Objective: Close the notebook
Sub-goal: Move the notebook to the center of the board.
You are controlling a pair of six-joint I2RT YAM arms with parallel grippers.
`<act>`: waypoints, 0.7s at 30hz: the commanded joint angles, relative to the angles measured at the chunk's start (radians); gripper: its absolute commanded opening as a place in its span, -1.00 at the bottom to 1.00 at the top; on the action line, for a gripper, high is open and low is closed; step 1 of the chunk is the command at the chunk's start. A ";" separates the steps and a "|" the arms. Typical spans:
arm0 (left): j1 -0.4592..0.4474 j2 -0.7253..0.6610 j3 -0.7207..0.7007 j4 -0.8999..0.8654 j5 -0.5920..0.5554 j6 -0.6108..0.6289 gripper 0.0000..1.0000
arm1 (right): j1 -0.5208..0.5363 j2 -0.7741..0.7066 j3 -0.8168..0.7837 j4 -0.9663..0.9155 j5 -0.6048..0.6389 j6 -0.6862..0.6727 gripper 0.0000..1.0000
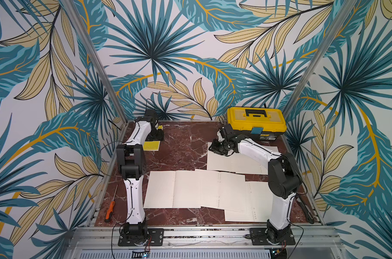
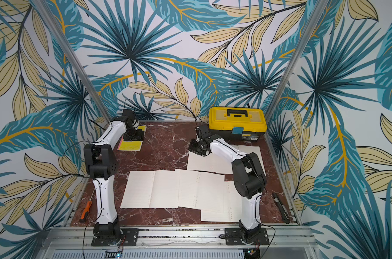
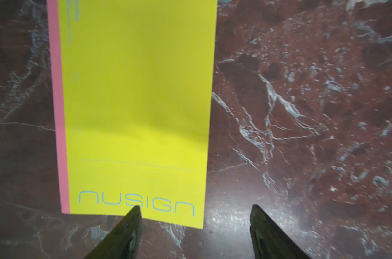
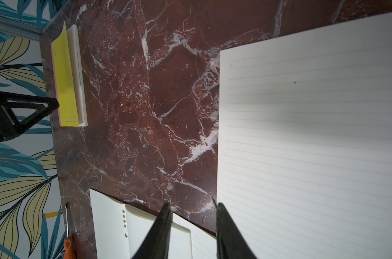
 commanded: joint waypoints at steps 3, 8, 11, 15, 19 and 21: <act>-0.056 -0.126 -0.127 0.004 0.027 -0.055 0.54 | -0.003 -0.061 -0.073 -0.046 0.041 -0.039 -0.30; -0.090 -0.220 -0.262 0.054 0.091 -0.118 0.54 | -0.004 -0.084 -0.126 -0.061 0.075 -0.051 -0.34; -0.116 -0.269 -0.331 0.090 0.119 -0.139 0.54 | -0.013 -0.095 -0.143 -0.091 0.123 -0.049 -0.35; -0.156 -0.303 -0.389 0.127 0.162 -0.164 0.54 | -0.044 -0.098 -0.143 -0.145 0.164 -0.053 -0.35; -0.197 -0.298 -0.410 0.158 0.199 -0.190 0.54 | -0.099 -0.116 -0.144 -0.211 0.226 -0.061 -0.35; -0.215 -0.288 -0.412 0.178 0.232 -0.204 0.54 | -0.138 -0.135 -0.158 -0.229 0.242 -0.063 -0.34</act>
